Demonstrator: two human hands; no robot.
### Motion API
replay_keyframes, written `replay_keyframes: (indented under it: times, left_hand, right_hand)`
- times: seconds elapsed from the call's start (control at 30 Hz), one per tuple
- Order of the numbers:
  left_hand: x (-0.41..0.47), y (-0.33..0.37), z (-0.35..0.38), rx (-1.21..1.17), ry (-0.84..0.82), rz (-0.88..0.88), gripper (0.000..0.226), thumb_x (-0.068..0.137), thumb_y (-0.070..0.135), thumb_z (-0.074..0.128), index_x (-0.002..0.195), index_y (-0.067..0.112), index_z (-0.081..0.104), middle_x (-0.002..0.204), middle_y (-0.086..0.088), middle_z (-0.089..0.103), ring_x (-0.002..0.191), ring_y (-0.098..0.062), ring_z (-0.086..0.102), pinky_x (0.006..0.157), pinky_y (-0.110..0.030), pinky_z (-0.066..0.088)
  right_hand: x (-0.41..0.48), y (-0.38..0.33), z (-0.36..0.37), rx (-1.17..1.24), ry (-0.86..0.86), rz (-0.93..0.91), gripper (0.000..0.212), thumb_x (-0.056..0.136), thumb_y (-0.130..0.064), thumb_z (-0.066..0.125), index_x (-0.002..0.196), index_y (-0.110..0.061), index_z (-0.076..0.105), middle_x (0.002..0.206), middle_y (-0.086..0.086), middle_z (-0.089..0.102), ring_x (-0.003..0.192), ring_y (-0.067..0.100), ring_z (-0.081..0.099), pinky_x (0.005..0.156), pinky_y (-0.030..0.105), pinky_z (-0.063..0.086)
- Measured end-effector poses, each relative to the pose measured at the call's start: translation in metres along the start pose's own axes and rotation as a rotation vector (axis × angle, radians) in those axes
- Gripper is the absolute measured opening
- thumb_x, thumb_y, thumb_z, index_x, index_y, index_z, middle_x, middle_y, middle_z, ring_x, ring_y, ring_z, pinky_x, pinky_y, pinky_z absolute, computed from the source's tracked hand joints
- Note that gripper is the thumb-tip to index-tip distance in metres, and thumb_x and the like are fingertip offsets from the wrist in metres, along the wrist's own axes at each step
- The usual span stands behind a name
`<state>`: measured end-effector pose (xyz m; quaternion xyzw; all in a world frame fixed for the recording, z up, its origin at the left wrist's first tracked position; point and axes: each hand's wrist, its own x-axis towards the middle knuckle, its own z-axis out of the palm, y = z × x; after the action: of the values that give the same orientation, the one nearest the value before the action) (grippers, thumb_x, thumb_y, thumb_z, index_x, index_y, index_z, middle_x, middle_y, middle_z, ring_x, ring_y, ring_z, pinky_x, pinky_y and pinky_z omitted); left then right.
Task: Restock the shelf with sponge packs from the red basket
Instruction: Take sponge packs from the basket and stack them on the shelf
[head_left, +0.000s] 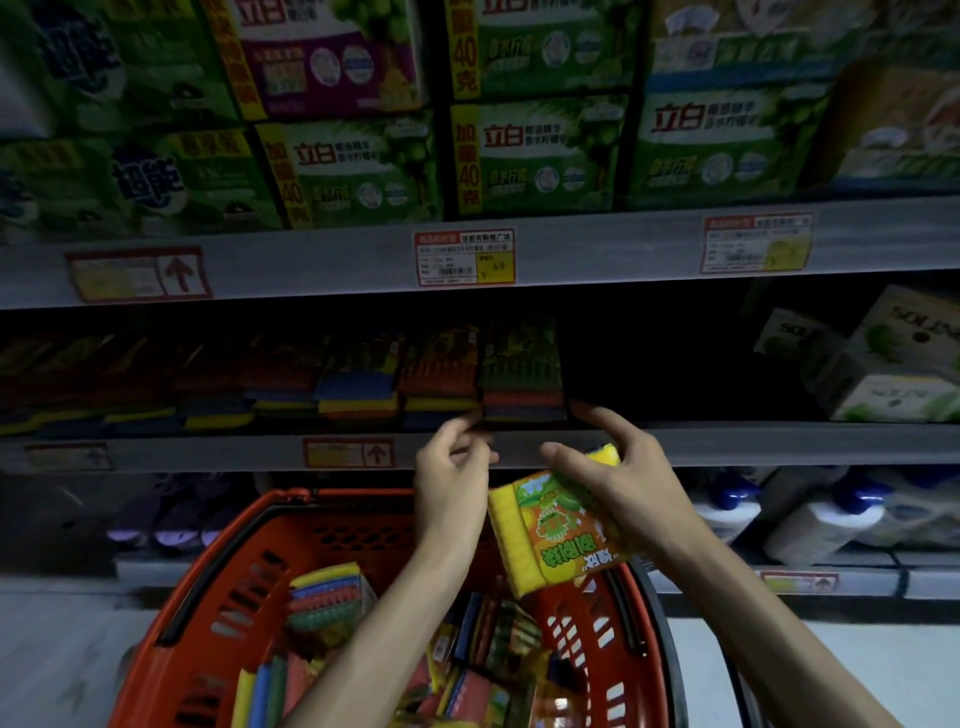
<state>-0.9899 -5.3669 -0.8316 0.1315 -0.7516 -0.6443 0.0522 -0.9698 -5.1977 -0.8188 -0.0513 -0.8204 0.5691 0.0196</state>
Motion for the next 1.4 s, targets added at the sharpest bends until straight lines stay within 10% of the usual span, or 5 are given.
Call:
replay_keyframes:
  times: [1.17,1.4]
  left_hand:
    - [-0.008,0.001,-0.012,-0.030,-0.028,-0.054,0.018,0.101,0.013,0.059,0.114,0.024,0.065,0.095,0.006,0.075,0.082,-0.006,0.072,0.076,-0.028,0.052]
    - [-0.040,0.009,-0.030,0.006,-0.261,-0.079,0.018,0.096,0.042,0.067,0.111,0.033,0.072,0.109,0.008,0.076,0.100,-0.006,0.071,0.088,-0.031,0.056]
  right_hand:
    - [-0.011,0.003,-0.008,-0.031,0.047,-0.015,0.068,0.083,-0.049,0.078,0.143,-0.031,0.053,0.132,-0.013,0.053,0.124,0.020,0.059,0.096,0.047,0.057]
    - [-0.029,0.002,-0.022,0.274,0.056,0.035,0.045,0.080,-0.041,0.076,0.122,-0.028,0.068,0.117,-0.005,0.071,0.092,0.015,0.075,0.075,0.034,0.063]
